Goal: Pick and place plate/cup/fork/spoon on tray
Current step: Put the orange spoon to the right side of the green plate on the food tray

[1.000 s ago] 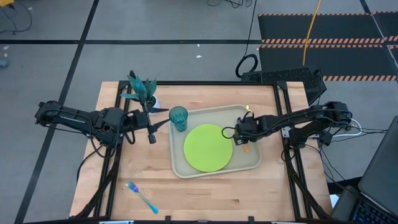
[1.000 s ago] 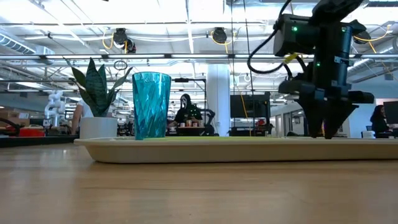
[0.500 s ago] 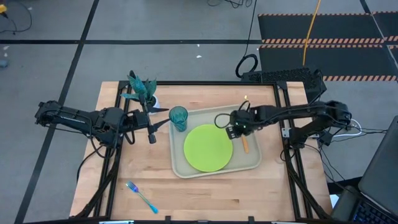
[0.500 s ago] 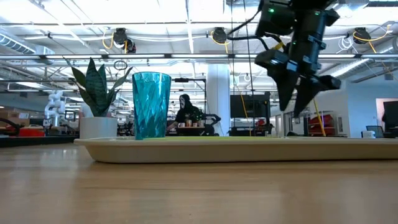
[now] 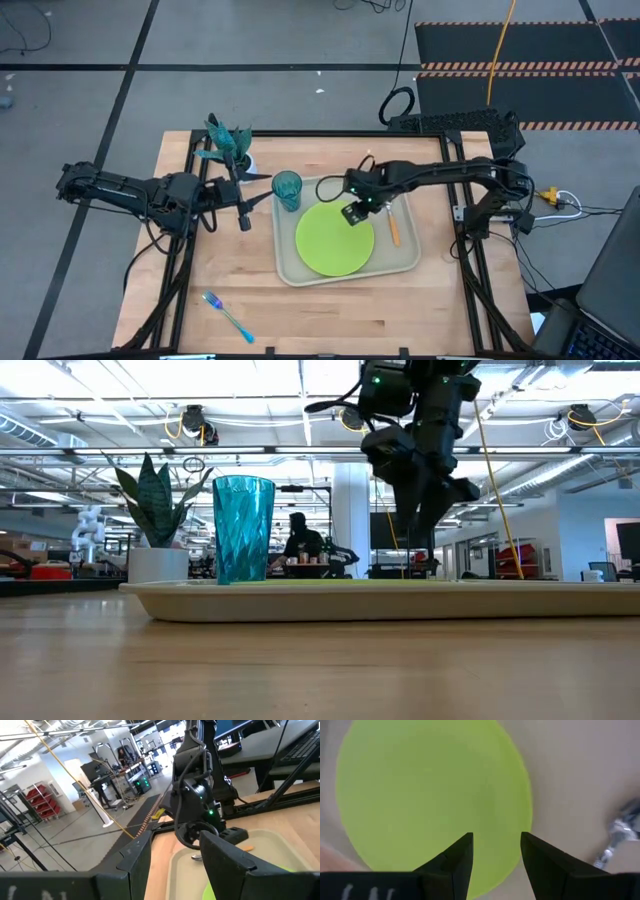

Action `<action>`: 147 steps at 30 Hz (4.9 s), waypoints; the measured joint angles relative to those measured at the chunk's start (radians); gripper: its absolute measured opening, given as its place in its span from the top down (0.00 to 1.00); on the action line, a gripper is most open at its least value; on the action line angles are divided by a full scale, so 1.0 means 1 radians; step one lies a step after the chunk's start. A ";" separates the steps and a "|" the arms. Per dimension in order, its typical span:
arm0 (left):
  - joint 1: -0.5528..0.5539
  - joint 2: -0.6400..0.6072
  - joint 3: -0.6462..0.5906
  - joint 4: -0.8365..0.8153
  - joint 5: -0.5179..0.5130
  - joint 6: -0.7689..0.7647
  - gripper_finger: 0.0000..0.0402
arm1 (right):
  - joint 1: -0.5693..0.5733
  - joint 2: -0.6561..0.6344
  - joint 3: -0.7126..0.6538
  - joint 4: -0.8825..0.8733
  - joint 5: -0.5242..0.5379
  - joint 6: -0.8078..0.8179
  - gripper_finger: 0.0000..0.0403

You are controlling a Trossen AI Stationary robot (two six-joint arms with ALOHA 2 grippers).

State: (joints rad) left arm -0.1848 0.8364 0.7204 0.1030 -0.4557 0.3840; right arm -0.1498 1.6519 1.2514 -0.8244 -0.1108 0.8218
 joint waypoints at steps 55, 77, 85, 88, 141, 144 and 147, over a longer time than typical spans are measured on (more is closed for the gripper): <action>0.000 0.000 0.000 -0.042 0.000 -0.039 0.57 | 0.051 -0.011 -0.120 -0.264 0.237 0.159 0.61; 0.000 0.000 0.000 -0.047 0.000 -0.040 0.57 | 0.084 -0.011 -0.279 -0.077 0.161 0.242 0.61; 0.000 0.000 0.000 -0.047 0.000 -0.040 0.57 | 0.109 -0.011 -0.279 -0.077 0.165 0.275 0.62; 0.000 0.000 0.000 -0.047 0.000 -0.040 0.57 | 0.113 -0.011 -0.279 -0.077 0.165 0.292 0.64; 0.000 0.000 0.000 -0.048 0.000 -0.047 0.57 | 0.225 -0.015 -0.359 -0.130 0.131 0.444 0.86; 0.000 0.000 0.000 -0.048 0.000 -0.047 0.57 | 0.235 -0.014 -0.364 -0.129 0.127 0.450 0.86; 0.000 0.000 0.000 -0.048 0.000 -0.047 0.57 | 0.240 -0.015 -0.360 -0.133 0.110 0.454 0.86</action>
State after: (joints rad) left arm -0.1848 0.8364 0.7204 0.0551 -0.4557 0.3370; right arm 0.0899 1.6372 0.8915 -0.9572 -0.0007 1.2758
